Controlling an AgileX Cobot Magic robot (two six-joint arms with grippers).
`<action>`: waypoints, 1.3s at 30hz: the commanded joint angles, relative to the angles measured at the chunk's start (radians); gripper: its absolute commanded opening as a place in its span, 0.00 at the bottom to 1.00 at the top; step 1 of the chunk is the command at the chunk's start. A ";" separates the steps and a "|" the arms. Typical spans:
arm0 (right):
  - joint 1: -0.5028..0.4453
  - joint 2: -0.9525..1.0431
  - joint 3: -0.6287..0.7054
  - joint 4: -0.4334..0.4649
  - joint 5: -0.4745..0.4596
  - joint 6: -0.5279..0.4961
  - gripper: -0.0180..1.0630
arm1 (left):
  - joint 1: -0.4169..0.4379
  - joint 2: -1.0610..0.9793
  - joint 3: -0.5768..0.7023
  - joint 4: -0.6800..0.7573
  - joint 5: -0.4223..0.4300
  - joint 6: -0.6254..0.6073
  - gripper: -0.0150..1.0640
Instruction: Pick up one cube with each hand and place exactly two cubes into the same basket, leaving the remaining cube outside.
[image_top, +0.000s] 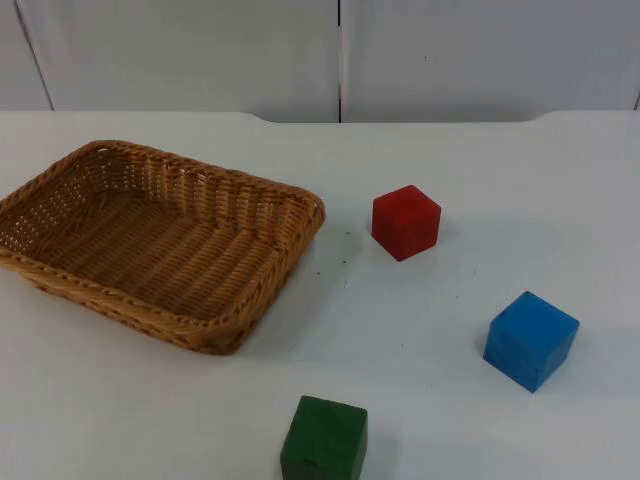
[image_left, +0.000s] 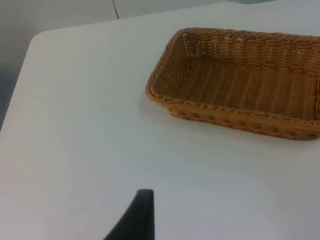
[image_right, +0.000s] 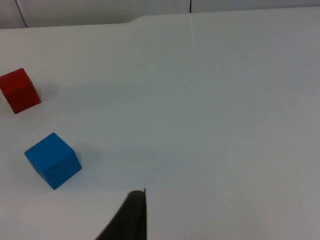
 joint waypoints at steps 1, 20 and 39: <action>-0.005 0.006 -0.013 0.009 -0.014 -0.009 0.99 | 0.001 -0.005 0.001 0.002 -0.018 -0.005 0.99; -0.005 0.345 -0.135 0.003 -0.104 -0.011 0.99 | 0.001 0.149 -0.134 0.000 -0.022 -0.005 0.99; -0.005 0.477 -0.198 0.036 -0.161 -0.046 0.99 | 0.001 0.282 -0.151 -0.050 -0.051 -0.008 0.99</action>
